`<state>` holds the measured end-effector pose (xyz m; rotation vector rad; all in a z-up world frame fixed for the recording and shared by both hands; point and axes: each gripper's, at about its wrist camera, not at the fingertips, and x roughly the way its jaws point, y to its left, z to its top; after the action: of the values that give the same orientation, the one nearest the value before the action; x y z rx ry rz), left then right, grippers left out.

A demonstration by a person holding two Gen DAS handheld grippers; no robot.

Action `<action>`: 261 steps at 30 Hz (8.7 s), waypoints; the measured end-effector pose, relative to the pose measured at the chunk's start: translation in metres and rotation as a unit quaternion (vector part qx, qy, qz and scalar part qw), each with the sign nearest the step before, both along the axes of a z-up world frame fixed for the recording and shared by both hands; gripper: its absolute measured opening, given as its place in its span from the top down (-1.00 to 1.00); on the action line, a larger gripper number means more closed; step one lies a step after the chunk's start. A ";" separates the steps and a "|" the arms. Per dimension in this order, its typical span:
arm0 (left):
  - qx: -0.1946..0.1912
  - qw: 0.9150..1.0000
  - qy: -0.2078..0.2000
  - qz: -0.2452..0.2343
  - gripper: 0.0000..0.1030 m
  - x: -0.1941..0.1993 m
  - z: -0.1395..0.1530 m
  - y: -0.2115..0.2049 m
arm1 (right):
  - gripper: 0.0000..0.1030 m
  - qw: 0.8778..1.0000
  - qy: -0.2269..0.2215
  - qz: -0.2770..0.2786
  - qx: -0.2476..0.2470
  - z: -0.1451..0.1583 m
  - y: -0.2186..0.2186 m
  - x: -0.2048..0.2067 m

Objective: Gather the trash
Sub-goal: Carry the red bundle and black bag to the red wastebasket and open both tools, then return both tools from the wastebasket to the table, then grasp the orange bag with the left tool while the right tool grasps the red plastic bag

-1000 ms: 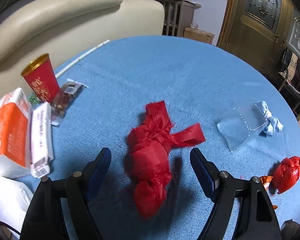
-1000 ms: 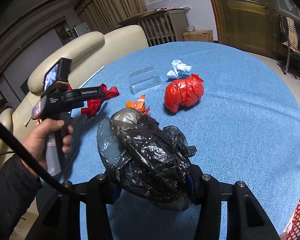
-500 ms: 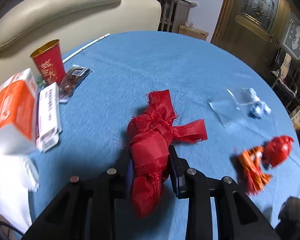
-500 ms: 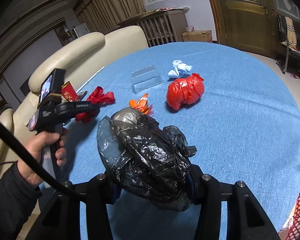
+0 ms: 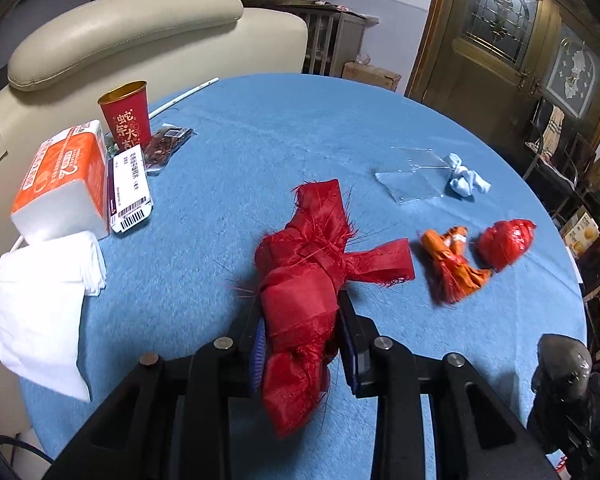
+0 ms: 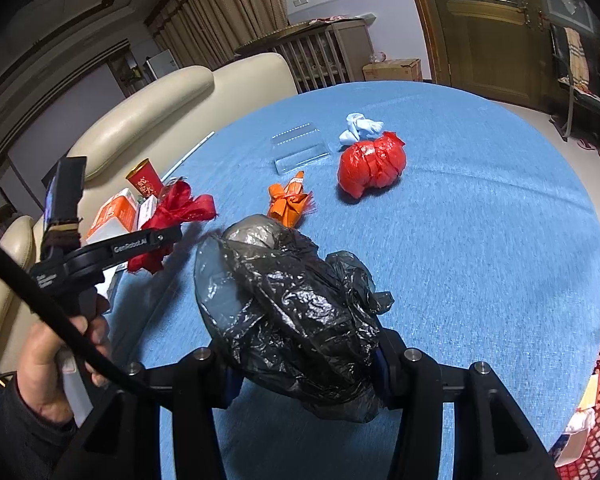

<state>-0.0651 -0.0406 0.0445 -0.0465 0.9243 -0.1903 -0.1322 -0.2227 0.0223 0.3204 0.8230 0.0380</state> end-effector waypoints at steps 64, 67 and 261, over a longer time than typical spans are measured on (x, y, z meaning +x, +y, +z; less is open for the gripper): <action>0.006 0.983 -0.033 -0.181 0.36 -0.119 0.033 -0.135 | -0.03 0.992 -0.020 -0.126 0.009 0.016 -0.074 -0.072; 0.005 0.981 -0.034 -0.192 0.36 -0.122 0.035 -0.142 | -0.03 0.990 -0.019 -0.136 0.007 0.015 -0.081 -0.079; -0.007 0.997 0.044 -0.063 -0.43 0.027 -0.014 -0.127 | -0.54 0.994 0.022 -0.101 -0.035 0.007 -0.061 -0.018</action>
<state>-0.0383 -0.1674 0.0305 -0.0105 1.0144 -0.3134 -0.1506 -0.2836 0.0297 0.3382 0.8295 -0.1870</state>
